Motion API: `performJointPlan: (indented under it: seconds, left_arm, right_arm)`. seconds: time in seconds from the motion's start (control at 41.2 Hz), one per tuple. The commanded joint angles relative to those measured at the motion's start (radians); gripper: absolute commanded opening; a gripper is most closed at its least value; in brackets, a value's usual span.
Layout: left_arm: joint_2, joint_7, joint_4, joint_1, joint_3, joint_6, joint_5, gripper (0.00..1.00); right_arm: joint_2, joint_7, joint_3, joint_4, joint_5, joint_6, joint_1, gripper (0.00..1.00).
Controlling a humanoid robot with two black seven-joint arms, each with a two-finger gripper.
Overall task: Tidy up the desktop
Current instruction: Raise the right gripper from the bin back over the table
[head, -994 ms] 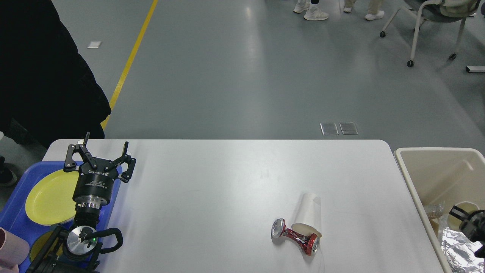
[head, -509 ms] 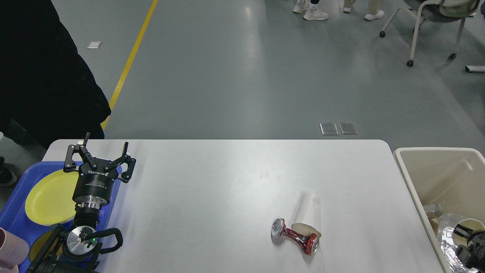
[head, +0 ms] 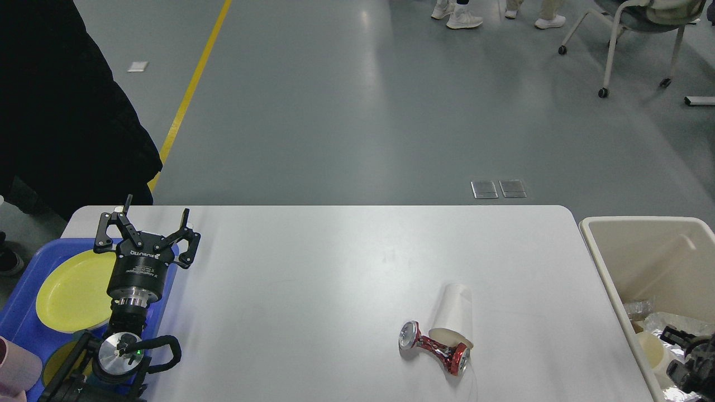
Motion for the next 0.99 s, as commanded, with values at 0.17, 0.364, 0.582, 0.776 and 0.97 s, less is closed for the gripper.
performJointPlan:
  seconds: [0.17, 0.364, 0.582, 0.776, 0.97]
  left_arm:
    - [0.0, 0.001, 0.0, 0.0, 0.0, 0.0, 0.001, 0.96]
    - [0.0, 0.001, 0.0, 0.0, 0.0, 0.0, 0.001, 0.96]
    - [0.0, 0.001, 0.0, 0.0, 0.0, 0.0, -0.001, 0.96]
    - [0.0, 0.001, 0.0, 0.002, 0.0, 0.0, 0.001, 0.96]
    - [0.0, 0.001, 0.0, 0.002, 0.0, 0.0, 0.001, 0.96]
  right_arm:
    - [-0.102, 0.004, -0.059, 0.412, -0.131, 0.148, 0.475, 1.0]
    - [-0.097, 0.002, -0.112, 0.673, -0.233, 0.326, 0.845, 1.0]
    - [0.002, -0.003, -0.142, 0.858, -0.233, 0.616, 1.184, 1.0]
    - [0.097, -0.003, -0.131, 0.971, -0.221, 0.836, 1.377, 1.0]
    - [0.18, -0.003, -0.099, 1.273, -0.213, 0.862, 1.637, 1.0]
